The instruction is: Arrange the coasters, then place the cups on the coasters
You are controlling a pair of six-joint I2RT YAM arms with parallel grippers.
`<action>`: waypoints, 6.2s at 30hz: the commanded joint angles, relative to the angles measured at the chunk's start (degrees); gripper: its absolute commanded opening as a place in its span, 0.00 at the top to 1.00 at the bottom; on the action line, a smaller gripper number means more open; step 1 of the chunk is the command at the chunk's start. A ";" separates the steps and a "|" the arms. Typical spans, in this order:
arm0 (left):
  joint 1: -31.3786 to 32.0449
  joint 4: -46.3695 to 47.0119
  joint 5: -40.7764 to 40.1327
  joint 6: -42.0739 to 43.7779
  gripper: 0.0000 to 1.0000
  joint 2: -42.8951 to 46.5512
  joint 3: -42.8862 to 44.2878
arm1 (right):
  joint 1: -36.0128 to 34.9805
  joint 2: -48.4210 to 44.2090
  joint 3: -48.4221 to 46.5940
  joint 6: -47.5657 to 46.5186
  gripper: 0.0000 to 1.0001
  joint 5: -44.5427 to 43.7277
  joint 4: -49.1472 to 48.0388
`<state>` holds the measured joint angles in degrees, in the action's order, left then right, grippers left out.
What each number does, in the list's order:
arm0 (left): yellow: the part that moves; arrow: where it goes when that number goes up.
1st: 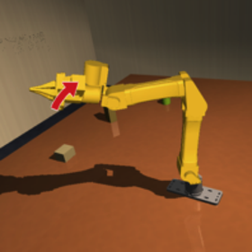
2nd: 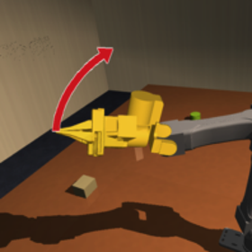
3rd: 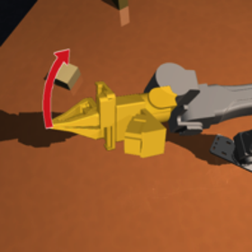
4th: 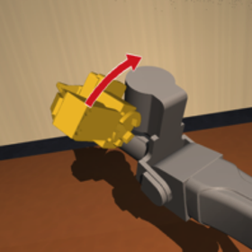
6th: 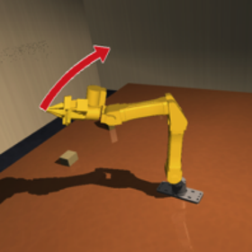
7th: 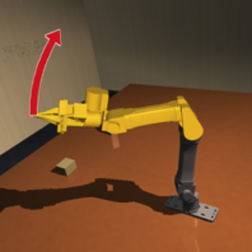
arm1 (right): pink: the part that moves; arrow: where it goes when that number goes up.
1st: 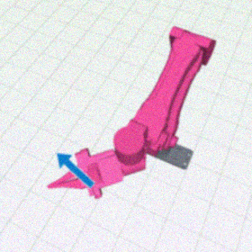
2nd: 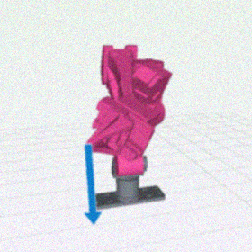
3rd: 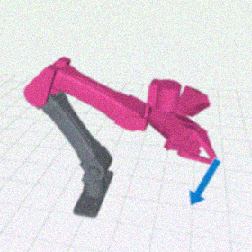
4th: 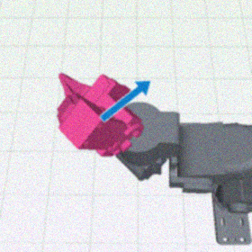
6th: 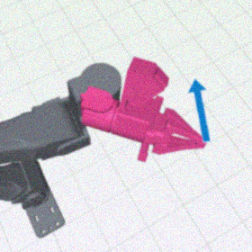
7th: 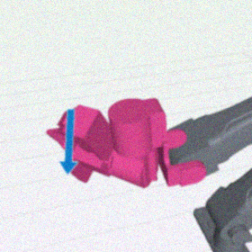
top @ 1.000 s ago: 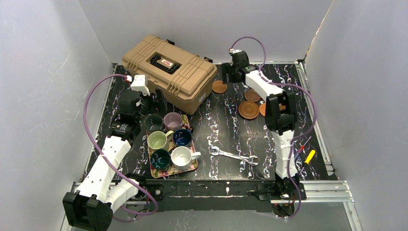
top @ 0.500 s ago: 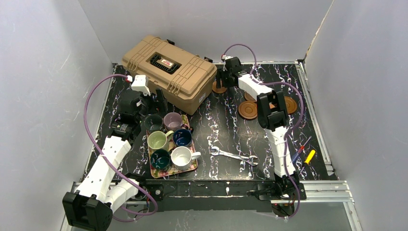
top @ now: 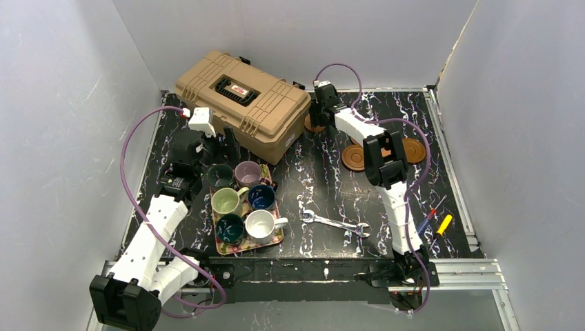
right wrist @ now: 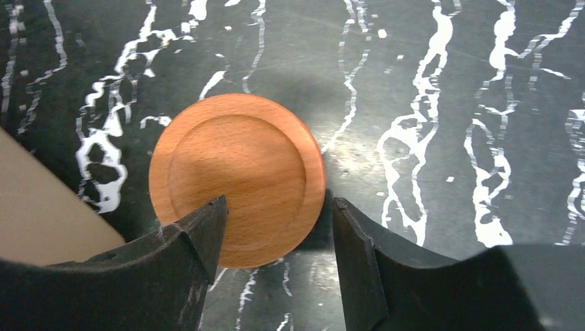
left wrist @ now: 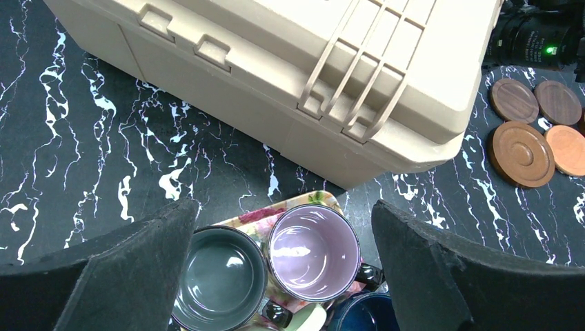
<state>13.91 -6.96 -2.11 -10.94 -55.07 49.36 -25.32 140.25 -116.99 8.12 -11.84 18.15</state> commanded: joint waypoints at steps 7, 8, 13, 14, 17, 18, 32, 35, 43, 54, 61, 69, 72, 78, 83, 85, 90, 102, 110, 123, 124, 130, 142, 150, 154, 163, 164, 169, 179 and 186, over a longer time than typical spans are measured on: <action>0.23 -0.64 0.26 0.28 0.02 0.76 1.98 | 0.60 -8.64 13.04 -4.09 0.36 -11.97 4.35; 0.23 -0.60 0.26 0.25 0.02 0.83 1.97 | 0.58 -9.85 14.71 -4.10 0.36 -11.87 4.12; 0.33 -0.51 0.27 0.15 0.02 1.05 1.91 | 0.61 -14.73 20.95 -3.49 0.36 -11.18 4.54; 0.30 -0.52 0.26 0.20 0.02 1.01 1.89 | 0.55 -15.54 22.15 -3.27 0.36 -11.07 4.58; 0.33 -0.47 0.31 0.21 0.02 1.06 1.88 | 0.62 -17.59 24.85 -2.98 0.36 -12.26 5.04; 0.33 -0.41 0.35 0.12 0.02 1.02 1.80 | 0.59 -18.14 25.53 -2.81 0.36 -13.25 5.25; 0.59 -0.33 0.44 0.06 0.02 0.86 1.79 | 1.39 -21.48 30.49 -1.01 0.37 -18.53 5.88; 0.58 -0.34 0.53 0.06 0.02 0.76 1.79 | 1.98 -21.67 30.85 -0.89 0.37 -18.89 5.97; 0.67 -0.30 0.66 0.00 0.02 0.49 1.78 | 3.33 -21.76 31.04 -0.48 0.37 -19.26 5.92; 0.68 -0.25 0.87 -0.07 0.02 0.23 1.87 | 3.83 -22.26 30.78 -0.65 0.37 -18.74 6.43; 0.68 -0.38 0.88 -0.10 0.02 0.14 1.96 | 3.87 -24.82 29.35 -1.33 0.33 -11.72 6.55; 0.66 -0.43 0.70 -0.02 0.02 0.22 1.96 | 3.86 -29.69 28.57 -1.53 0.23 -6.89 8.26; 0.63 -0.44 0.63 0.02 0.02 0.28 1.96 | 4.05 -31.57 29.83 -1.32 0.16 -7.44 9.36; 0.64 -0.49 0.65 0.03 0.02 0.32 1.96 | 5.26 -35.58 36.28 -0.83 0.03 -7.04 9.01; 0.68 -0.44 0.62 0.01 0.02 0.49 1.96 | 7.73 -36.04 39.53 0.01 0.01 -4.74 8.31; 0.68 -0.47 0.62 -0.01 0.02 0.49 1.96 | 8.05 -36.26 40.18 0.14 0.01 -3.42 8.03; 0.68 -0.54 0.68 -0.06 0.02 0.48 1.96 | 8.73 -36.81 40.55 -0.67 0.01 -2.64 4.19; 0.67 -0.86 0.43 0.13 0.02 -0.08 2.21 | 11.31 -22.41 25.32 -2.93 0.15 1.55 -4.22; 0.66 -0.95 0.62 0.21 0.02 -0.36 2.31 | 11.33 -12.67 14.59 -4.94 0.19 3.91 -4.69; 0.65 -1.09 1.05 0.04 0.02 -0.56 2.40 | 11.34 -5.18 7.53 -7.52 0.20 4.95 3.99; 0.65 -0.98 1.05 -0.01 0.02 -0.57 2.40 | 11.30 -5.31 7.83 -7.40 0.20 4.80 4.30; 0.66 -0.92 1.14 0.00 0.02 -0.46 2.40 | 11.53 -6.97 10.34 -5.54 0.22 3.45 5.90; 0.77 -0.97 1.14 -0.09 0.02 0.06 2.32 | 12.18 -11.44 16.97 -3.33 0.24 2.44 5.91; 0.70 -0.95 1.01 -0.05 0.02 0.05 2.32 | 12.38 -12.68 17.28 -3.05 0.24 2.04 6.44; 0.72 -1.03 0.99 -0.05 0.02 0.05 2.32 | 12.35 -12.84 15.08 -3.96 0.20 3.79 7.80; 0.72 -1.33 -0.49 0.41 0.02 0.11 2.40 | 12.46 -17.41 4.17 -6.05 0.01 5.13 14.82; 0.73 -1.34 -0.60 0.47 0.02 0.27 2.40 | 12.49 -18.96 4.25 -5.83 0.01 4.97 15.27; 0.77 -1.55 -0.57 -0.19 0.02 0.51 2.21 | 12.31 -31.46 13.03 -2.52 0.01 5.79 13.43; 0.61 -8.69 -4.27 -0.18 0.02 2.97 0.42 | 7.61 -64.48 45.54 1.64 0.01 22.47 4.59; 0.46 -9.86 -8.34 1.43 0.02 3.82 -0.92 | -5.92 -77.13 60.70 -1.14 0.02 35.53 -1.74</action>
<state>14.44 -15.18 -6.70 -11.09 -51.90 49.12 -25.61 67.05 -61.49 7.86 12.60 22.50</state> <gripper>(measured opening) 0.981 0.985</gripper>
